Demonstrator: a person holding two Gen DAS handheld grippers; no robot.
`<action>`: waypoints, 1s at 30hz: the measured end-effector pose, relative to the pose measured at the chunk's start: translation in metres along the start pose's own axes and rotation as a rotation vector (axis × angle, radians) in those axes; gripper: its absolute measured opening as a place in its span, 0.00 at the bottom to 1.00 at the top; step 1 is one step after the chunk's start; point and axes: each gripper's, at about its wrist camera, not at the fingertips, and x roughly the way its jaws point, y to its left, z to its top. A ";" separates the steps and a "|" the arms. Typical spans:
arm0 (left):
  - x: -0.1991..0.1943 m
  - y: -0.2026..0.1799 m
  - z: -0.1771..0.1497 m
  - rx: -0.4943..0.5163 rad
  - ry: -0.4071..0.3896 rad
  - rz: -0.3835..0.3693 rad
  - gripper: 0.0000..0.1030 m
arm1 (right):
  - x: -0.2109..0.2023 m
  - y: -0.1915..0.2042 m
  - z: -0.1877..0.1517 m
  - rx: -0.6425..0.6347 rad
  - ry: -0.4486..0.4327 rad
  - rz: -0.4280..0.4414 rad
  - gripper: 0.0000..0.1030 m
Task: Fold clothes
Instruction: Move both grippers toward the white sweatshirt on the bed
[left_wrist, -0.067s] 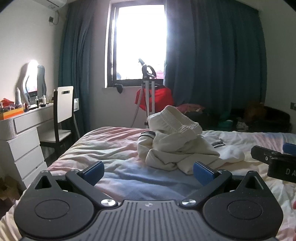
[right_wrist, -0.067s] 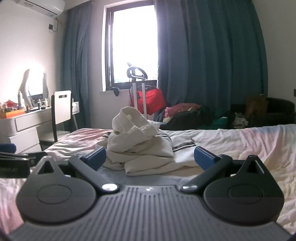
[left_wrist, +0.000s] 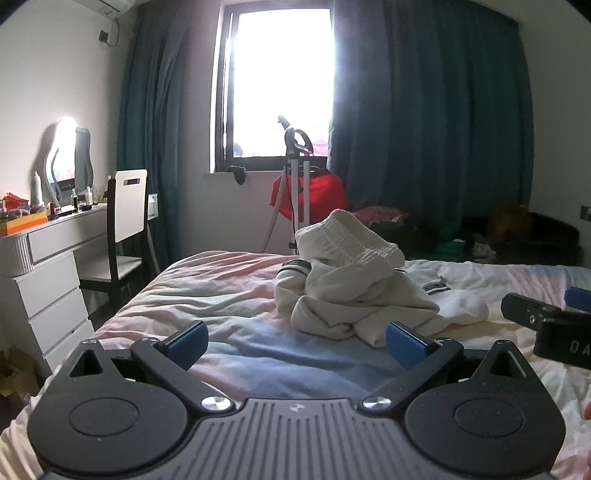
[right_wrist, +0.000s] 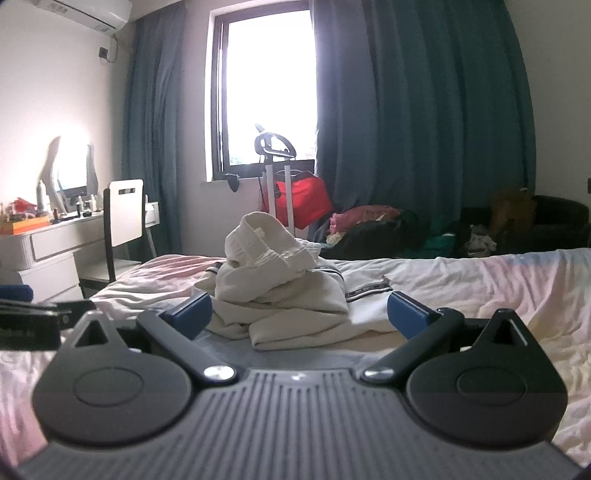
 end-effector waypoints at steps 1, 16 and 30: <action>-0.001 0.000 -0.001 0.003 -0.006 -0.001 1.00 | 0.000 0.000 0.000 -0.001 -0.003 -0.001 1.00; 0.004 0.004 -0.003 -0.004 0.003 0.022 1.00 | -0.002 -0.008 -0.003 0.046 -0.059 -0.016 1.00; 0.006 0.001 -0.006 0.002 0.015 0.014 1.00 | -0.004 -0.010 -0.002 0.034 -0.078 -0.072 1.00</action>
